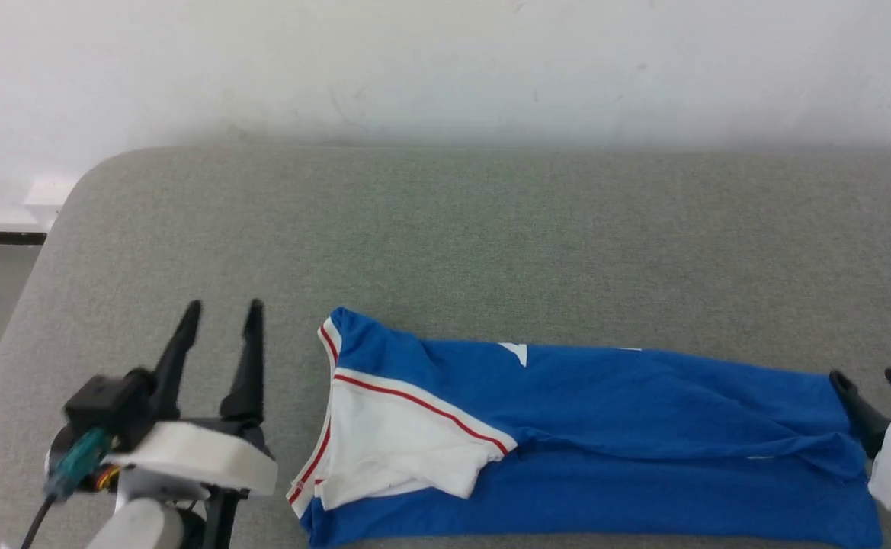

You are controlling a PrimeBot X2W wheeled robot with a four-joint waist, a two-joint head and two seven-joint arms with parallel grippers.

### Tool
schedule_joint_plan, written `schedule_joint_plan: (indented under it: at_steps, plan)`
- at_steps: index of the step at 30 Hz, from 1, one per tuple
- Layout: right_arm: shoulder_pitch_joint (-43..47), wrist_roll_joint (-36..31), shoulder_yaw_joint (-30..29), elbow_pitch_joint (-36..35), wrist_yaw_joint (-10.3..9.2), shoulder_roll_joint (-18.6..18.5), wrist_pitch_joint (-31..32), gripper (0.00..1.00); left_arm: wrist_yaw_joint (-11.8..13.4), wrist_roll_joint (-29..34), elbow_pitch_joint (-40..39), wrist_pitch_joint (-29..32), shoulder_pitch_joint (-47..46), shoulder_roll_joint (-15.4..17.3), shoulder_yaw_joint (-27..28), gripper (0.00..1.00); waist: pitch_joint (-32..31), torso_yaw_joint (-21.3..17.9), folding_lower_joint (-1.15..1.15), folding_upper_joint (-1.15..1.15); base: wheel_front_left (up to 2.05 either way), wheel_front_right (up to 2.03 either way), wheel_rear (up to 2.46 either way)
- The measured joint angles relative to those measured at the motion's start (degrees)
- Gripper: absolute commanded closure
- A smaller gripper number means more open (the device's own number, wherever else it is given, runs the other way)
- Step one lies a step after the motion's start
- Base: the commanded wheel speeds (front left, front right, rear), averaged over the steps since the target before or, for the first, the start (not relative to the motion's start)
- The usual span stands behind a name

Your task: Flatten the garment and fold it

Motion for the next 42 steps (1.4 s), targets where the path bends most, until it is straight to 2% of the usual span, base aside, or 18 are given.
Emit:
schedule_joint_plan:
  at_steps: [4,7,11,18,26,27,28,29,36,42]
  plan:
    - [2.40,-5.95,-7.23,-0.80,0.00,7.92,2.58,0.00,-0.59,7.78,-3.77,0.00,6.91,-6.97,10.53,0.00,0.33,0.57,-0.01,0.00,0.00,0.00,0.00]
    - [3.36,-9.69,-11.55,-1.13,0.00,13.23,3.83,0.00,-3.46,13.43,-5.14,0.00,10.01,-10.98,15.46,0.00,0.83,1.17,0.00,0.00,0.00,0.00,0.00]
    - [3.82,-13.22,-15.89,0.25,0.01,16.99,4.34,0.00,-7.89,19.23,-5.20,0.00,11.95,-14.51,19.51,0.00,1.70,1.98,0.00,0.00,0.00,0.00,0.00]
    - [3.39,-17.30,-20.82,6.27,0.01,19.70,4.24,0.00,-14.28,24.51,-3.48,0.00,12.39,-19.74,24.13,0.00,3.62,3.24,0.00,0.00,0.00,0.00,0.00]
    - [0.87,-16.42,-19.72,11.02,-0.04,19.07,2.60,0.00,-18.90,28.29,-2.02,0.01,12.17,-23.31,27.93,0.00,6.02,4.15,0.00,0.00,0.00,0.00,0.00]
    - [0.68,-16.01,-19.11,11.40,-0.18,18.72,2.81,0.56,-19.36,28.63,-1.79,0.00,12.10,-23.53,28.17,0.00,6.24,4.20,0.00,0.00,0.00,0.00,0.00]
    - [0.54,-15.30,-18.40,11.62,-0.36,18.37,3.27,0.87,-19.78,28.93,-1.56,0.00,12.04,-23.74,28.36,0.00,6.41,4.23,0.00,0.00,0.00,0.00,0.00]
    - [0.46,-14.55,-17.68,11.70,-0.45,17.97,3.83,1.00,-19.94,29.29,-1.35,0.00,12.01,-23.97,28.58,0.00,6.51,4.23,0.00,0.00,0.00,0.00,0.00]
    - [0.31,-11.74,-15.74,11.80,-0.35,17.74,3.92,1.00,-21.29,31.10,-0.33,0.00,12.02,-25.32,29.80,0.00,5.31,3.52,0.00,0.00,0.00,0.00,0.00]
    - [0.08,-12.66,-20.24,12.47,0.10,17.06,0.77,1.00,-22.05,31.64,-0.04,0.01,12.06,-25.82,30.67,0.00,3.72,2.47,0.01,0.00,0.00,0.00,0.00]
